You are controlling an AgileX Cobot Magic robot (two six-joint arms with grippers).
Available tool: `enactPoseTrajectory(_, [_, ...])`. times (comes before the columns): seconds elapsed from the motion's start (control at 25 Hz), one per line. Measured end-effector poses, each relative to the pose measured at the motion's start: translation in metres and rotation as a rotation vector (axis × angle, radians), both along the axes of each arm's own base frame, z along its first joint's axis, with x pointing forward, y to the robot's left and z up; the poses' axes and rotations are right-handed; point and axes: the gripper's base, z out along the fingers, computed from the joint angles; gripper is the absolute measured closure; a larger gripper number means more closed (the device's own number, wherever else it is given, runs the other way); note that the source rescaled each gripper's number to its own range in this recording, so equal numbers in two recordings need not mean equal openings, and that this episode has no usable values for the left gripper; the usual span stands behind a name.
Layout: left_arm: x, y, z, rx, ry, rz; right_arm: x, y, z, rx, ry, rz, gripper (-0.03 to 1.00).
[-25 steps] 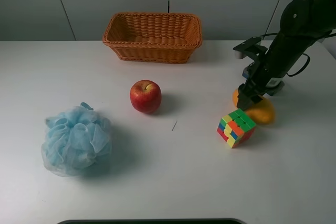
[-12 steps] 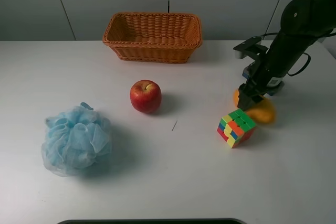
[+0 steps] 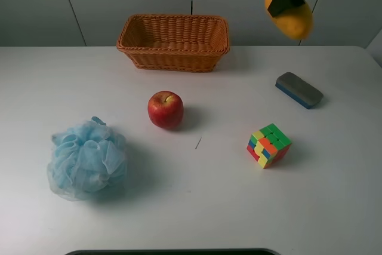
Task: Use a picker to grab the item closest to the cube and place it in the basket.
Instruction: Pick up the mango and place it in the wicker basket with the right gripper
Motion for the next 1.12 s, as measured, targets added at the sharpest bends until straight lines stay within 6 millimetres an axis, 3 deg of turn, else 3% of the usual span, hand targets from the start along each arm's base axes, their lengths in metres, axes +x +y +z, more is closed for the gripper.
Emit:
enactPoseTrajectory(0.2, [0.000, 0.000, 0.000, 0.000, 0.000, 0.000, 0.015, 0.043, 0.044, 0.118, -0.233, 0.061, 0.91])
enactPoseTrajectory(0.32, [0.000, 0.000, 0.000, 0.000, 0.000, 0.000, 0.023, 0.079, 0.047, 0.167, -0.307, 0.115, 0.91])
enactPoseTrajectory(0.48, [0.000, 0.000, 0.000, 0.000, 0.000, 0.000, 0.040, 0.127, 0.027, 0.202, -0.345, 0.174, 0.91])
enactPoseTrajectory(0.64, [0.000, 0.000, 0.000, 0.000, 0.000, 0.000, 0.061, 0.158, -0.012, 0.217, -0.310, 0.195, 0.91])
enactPoseTrajectory(0.96, [0.000, 0.000, 0.000, 0.000, 0.000, 0.000, 0.092, 0.175, -0.106, 0.173, -0.190, 0.181, 0.91])
enactPoseTrajectory(1.12, [0.000, 0.000, 0.000, 0.000, 0.000, 0.000, 0.093, 0.176, -0.123, 0.161, -0.156, 0.182, 0.91])
